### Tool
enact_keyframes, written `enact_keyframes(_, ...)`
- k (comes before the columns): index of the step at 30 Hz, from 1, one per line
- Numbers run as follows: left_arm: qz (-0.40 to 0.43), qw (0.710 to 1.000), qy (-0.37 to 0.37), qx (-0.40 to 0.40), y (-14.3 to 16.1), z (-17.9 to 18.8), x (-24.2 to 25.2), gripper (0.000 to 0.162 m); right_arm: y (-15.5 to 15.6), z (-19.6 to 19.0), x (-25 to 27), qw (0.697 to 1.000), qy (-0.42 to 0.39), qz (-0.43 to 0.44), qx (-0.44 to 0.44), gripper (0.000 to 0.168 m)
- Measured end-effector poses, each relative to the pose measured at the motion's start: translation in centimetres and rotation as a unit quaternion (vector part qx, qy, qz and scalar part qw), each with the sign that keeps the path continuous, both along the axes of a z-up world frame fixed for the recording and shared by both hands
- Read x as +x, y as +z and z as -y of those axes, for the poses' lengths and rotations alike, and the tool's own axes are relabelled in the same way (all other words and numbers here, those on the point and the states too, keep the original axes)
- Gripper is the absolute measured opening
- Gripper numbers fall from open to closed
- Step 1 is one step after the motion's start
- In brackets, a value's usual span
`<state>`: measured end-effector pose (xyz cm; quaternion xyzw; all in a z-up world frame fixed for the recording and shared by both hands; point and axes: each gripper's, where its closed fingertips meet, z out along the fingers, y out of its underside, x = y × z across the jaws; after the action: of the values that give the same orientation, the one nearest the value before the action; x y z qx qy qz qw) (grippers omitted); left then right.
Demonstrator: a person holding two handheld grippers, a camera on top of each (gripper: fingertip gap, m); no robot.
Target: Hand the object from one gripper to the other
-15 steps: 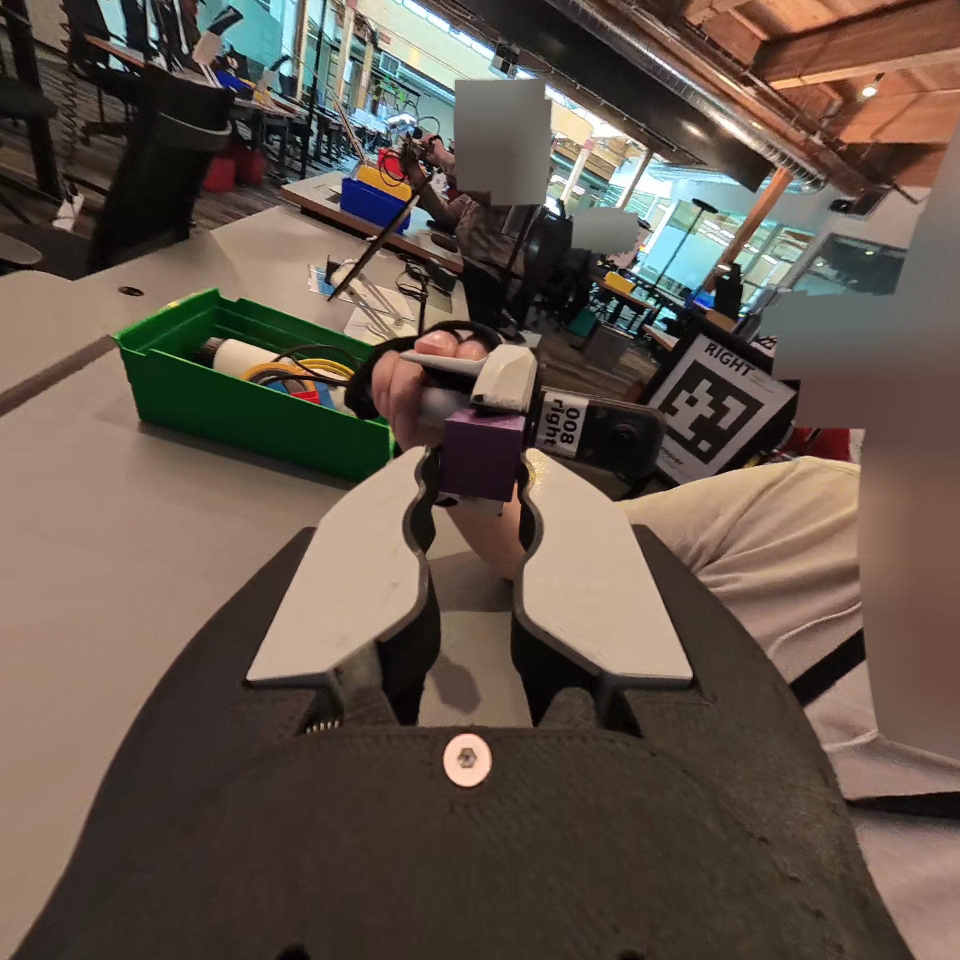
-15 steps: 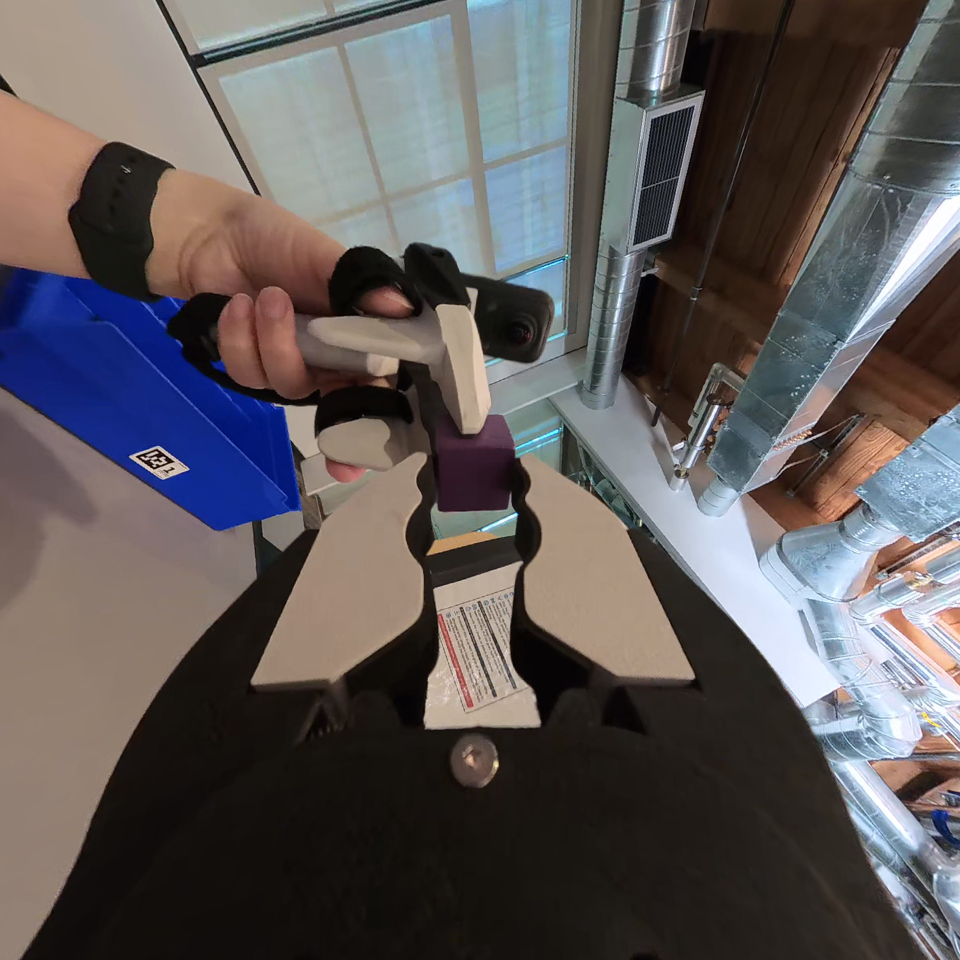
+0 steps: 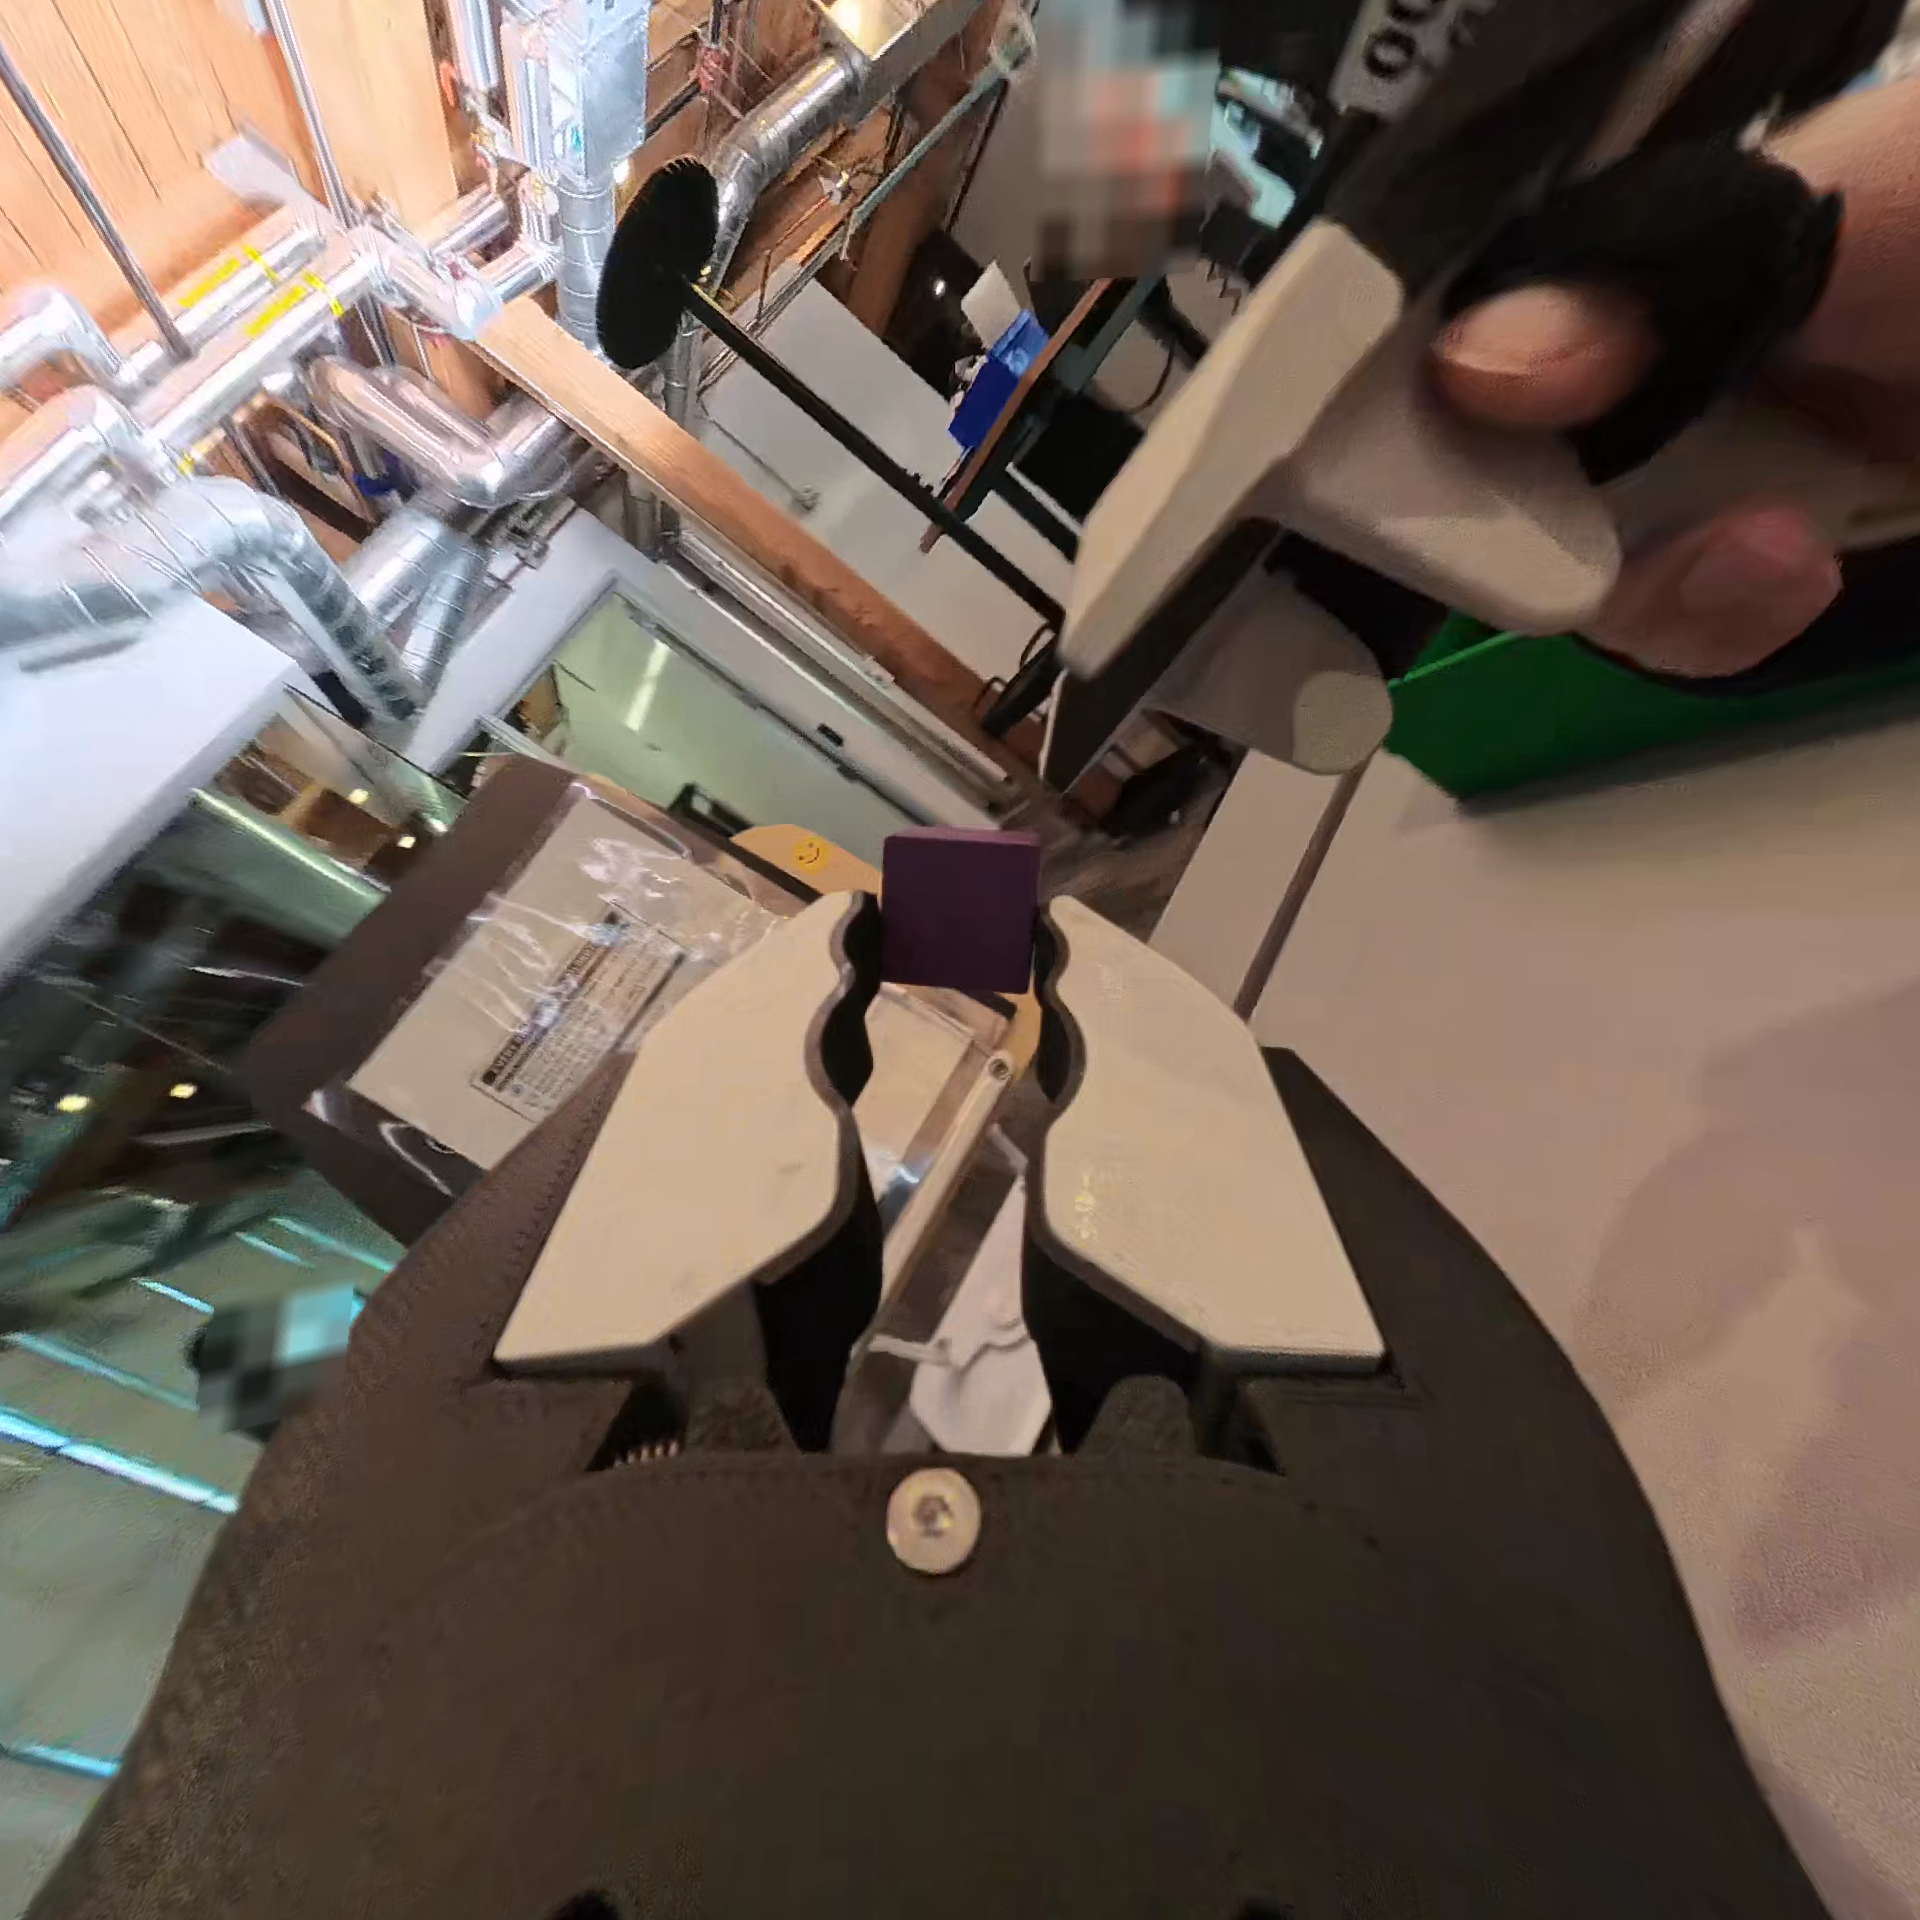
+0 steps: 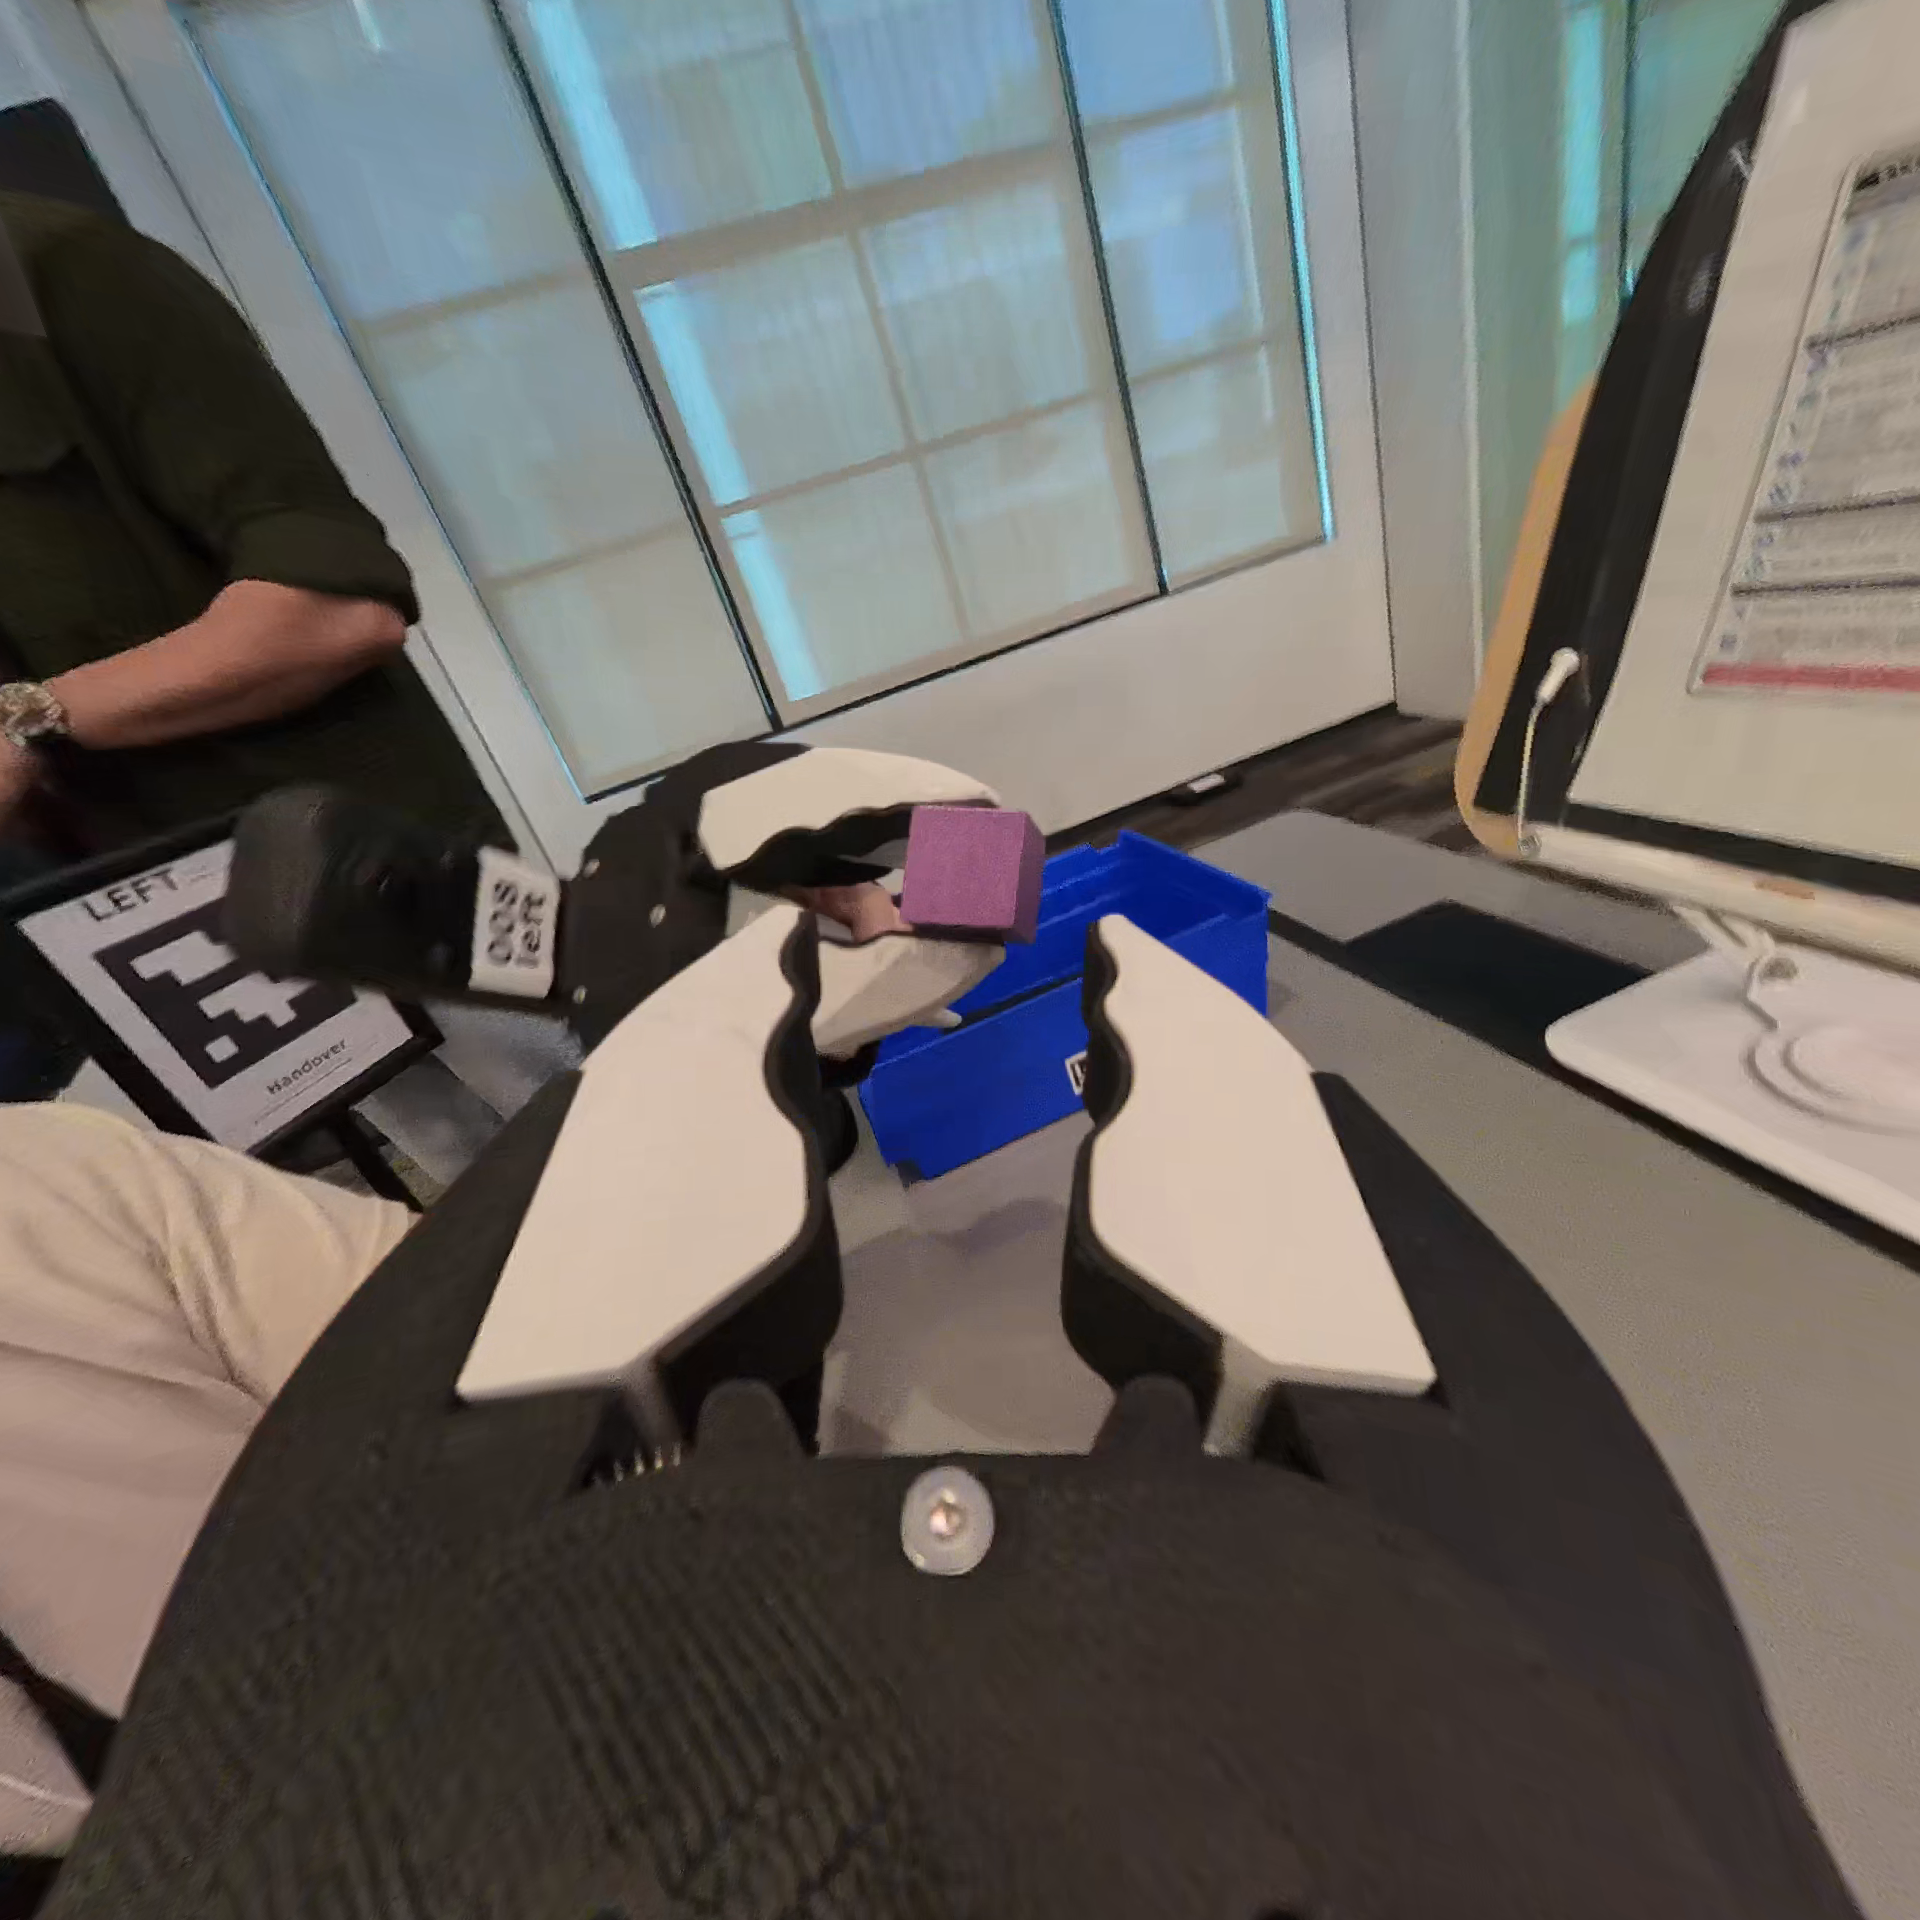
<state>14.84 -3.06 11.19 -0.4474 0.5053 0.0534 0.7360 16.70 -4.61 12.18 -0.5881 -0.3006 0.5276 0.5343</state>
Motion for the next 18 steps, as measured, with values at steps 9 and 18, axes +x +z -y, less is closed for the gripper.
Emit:
enact_keyframes(9, -0.078, 0.996, 0.034, 0.03, -2.4, -0.5, 1.7, 0.028, -3.3, -2.1, -1.2, 0.99, -0.091, 0.107, 0.004, 0.027)
enact_keyframes(18, 0.121, 0.945, -0.139, -0.269, -0.7, 1.8, 1.9, 0.056, 1.1, 0.3, 0.4, 0.978, 0.13, -0.15, -0.062, 0.027)
